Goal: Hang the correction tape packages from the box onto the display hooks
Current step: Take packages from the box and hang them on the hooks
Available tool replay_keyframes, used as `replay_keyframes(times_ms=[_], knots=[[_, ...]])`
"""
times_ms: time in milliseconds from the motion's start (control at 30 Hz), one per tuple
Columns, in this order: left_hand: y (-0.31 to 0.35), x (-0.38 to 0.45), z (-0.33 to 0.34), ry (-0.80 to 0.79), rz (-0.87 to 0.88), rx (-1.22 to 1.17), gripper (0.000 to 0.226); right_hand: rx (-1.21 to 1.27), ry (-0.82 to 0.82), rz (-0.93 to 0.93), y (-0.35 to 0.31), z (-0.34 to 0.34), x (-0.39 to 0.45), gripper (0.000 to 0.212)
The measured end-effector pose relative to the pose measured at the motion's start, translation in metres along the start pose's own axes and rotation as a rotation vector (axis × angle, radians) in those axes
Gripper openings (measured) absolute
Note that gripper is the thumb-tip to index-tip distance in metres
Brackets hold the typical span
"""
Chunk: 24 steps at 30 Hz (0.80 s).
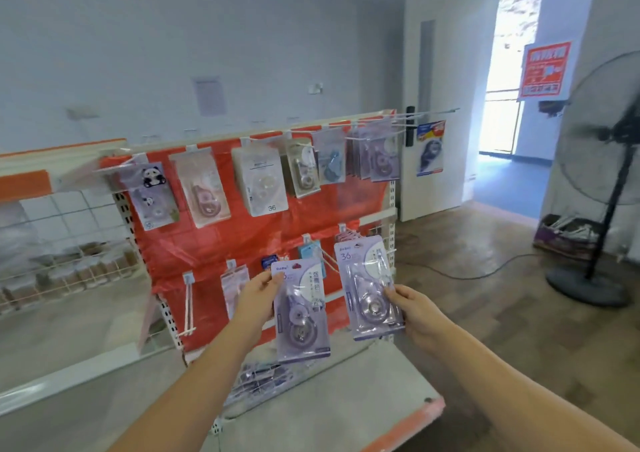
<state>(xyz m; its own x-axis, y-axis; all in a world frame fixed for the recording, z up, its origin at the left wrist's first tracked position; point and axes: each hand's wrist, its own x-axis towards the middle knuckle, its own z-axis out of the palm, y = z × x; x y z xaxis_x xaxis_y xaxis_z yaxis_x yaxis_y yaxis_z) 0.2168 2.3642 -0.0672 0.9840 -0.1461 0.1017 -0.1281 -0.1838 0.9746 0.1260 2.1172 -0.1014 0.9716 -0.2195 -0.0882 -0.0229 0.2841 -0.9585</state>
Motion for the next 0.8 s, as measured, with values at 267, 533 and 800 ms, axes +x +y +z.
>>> replay_keyframes(times_ms=[267, 533, 800], knots=[[0.057, 0.049, 0.137, -0.022, 0.121, -0.011, 0.022, -0.049, 0.067, -0.078, -0.074, -0.11, 0.04, 0.016], [0.097, 0.114, 0.237, 0.026, 0.128, -0.119, 0.02, -0.033, 0.064, -0.122, -0.132, -0.183, 0.119, 0.016], [0.106, 0.202, 0.271, 0.107, 0.152, -0.099, 0.021, 0.015, -0.024, -0.146, -0.163, -0.184, 0.212, 0.016]])
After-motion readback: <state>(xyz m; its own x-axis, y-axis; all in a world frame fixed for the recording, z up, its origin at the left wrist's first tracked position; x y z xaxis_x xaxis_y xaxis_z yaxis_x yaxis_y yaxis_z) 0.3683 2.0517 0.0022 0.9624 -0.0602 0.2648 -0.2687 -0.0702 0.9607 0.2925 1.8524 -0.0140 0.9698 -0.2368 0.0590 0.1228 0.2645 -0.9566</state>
